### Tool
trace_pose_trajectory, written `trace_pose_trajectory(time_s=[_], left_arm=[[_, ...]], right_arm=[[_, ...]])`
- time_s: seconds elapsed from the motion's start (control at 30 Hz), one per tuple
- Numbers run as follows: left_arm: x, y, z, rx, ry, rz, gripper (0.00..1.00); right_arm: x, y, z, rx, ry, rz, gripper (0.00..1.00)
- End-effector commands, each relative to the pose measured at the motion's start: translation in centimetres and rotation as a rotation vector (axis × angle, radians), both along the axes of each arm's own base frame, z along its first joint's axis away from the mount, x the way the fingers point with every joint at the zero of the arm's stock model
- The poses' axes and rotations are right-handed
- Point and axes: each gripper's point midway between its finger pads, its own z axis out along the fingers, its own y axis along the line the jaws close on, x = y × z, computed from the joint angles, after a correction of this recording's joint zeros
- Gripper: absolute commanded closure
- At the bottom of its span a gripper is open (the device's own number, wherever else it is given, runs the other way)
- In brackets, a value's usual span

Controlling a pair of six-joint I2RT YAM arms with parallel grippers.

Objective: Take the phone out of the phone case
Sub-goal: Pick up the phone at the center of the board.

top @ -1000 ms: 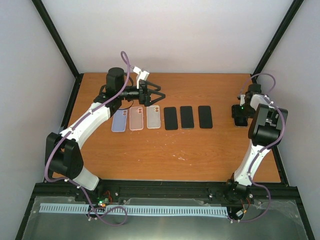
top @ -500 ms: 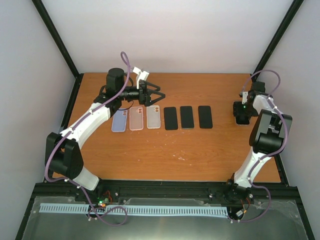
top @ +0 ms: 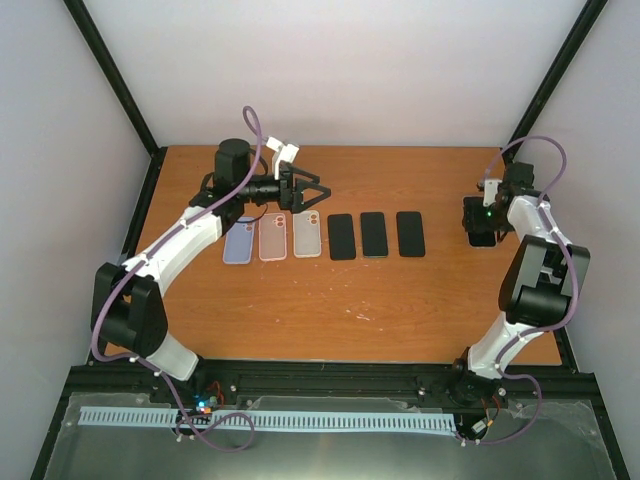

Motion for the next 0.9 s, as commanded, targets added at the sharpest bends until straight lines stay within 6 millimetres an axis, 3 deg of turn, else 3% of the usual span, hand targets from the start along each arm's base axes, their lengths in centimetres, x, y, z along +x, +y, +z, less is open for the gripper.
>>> trace_pose_trajectory(time_s=[0.0, 0.33, 0.53, 0.87], left_arm=[[1.0, 0.4, 0.3, -0.010, 0.000, 0.038, 0.00], [1.5, 0.2, -2.1, -0.027, 0.096, 0.057, 0.00], [2.2, 0.0, -3.2, -0.032, 0.158, 0.067, 0.00], [2.8, -0.3, -3.3, -0.063, 0.212, 0.071, 0.00]], right_arm=[[1.3, 1.6, 4.1, -0.005, -0.143, 0.050, 0.34], [0.3, 7.0, 8.7, -0.007, -0.284, 0.186, 0.34], [-1.3, 12.7, 11.3, 0.043, -0.354, 0.305, 0.34], [-4.5, 22.4, 17.1, 0.144, -0.496, 0.499, 0.34]])
